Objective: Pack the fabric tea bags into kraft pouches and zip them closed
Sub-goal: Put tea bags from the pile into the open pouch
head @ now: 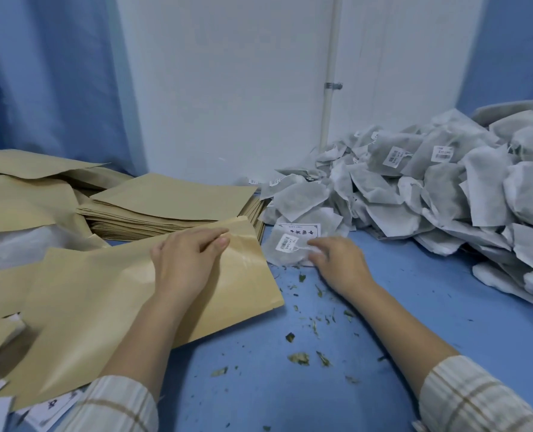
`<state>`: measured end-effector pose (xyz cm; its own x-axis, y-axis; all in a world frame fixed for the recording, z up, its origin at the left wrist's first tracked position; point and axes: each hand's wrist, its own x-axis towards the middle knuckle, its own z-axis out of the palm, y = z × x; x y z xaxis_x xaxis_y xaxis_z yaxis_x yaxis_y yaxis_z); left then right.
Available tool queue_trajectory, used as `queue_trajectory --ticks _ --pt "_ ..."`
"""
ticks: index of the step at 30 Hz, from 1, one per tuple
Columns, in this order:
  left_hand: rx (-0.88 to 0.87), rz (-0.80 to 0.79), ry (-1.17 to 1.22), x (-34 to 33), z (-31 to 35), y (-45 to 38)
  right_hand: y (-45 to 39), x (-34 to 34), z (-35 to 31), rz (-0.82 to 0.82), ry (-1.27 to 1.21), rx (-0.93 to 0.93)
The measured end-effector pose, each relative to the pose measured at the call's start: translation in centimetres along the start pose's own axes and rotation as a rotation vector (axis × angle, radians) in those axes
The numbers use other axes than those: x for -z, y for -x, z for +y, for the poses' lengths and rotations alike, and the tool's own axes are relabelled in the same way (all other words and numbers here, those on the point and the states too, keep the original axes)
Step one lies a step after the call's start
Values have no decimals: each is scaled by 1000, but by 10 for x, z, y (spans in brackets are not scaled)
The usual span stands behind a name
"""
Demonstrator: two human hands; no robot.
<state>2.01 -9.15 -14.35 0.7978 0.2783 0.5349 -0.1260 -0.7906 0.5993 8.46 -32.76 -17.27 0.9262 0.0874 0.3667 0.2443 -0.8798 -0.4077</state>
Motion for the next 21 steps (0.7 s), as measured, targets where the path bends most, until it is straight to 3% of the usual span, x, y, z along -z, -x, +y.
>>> queue_trajectory --ticks 4,7,12,16,21 --pt "-6 -16 -3 0 -1 3 3 21 7 161 -425 34" --pt "-13 -18 29 2 3 3 9 26 2 92 -541 125" --pt "-31 -3 122 8 14 2 9 8 -27 -86 -409 324" --pt "-6 8 146 13 13 0 3 7 -34 -51 -241 392" --pt "7 -6 178 14 12 0 4 11 -47 -23 -219 450"
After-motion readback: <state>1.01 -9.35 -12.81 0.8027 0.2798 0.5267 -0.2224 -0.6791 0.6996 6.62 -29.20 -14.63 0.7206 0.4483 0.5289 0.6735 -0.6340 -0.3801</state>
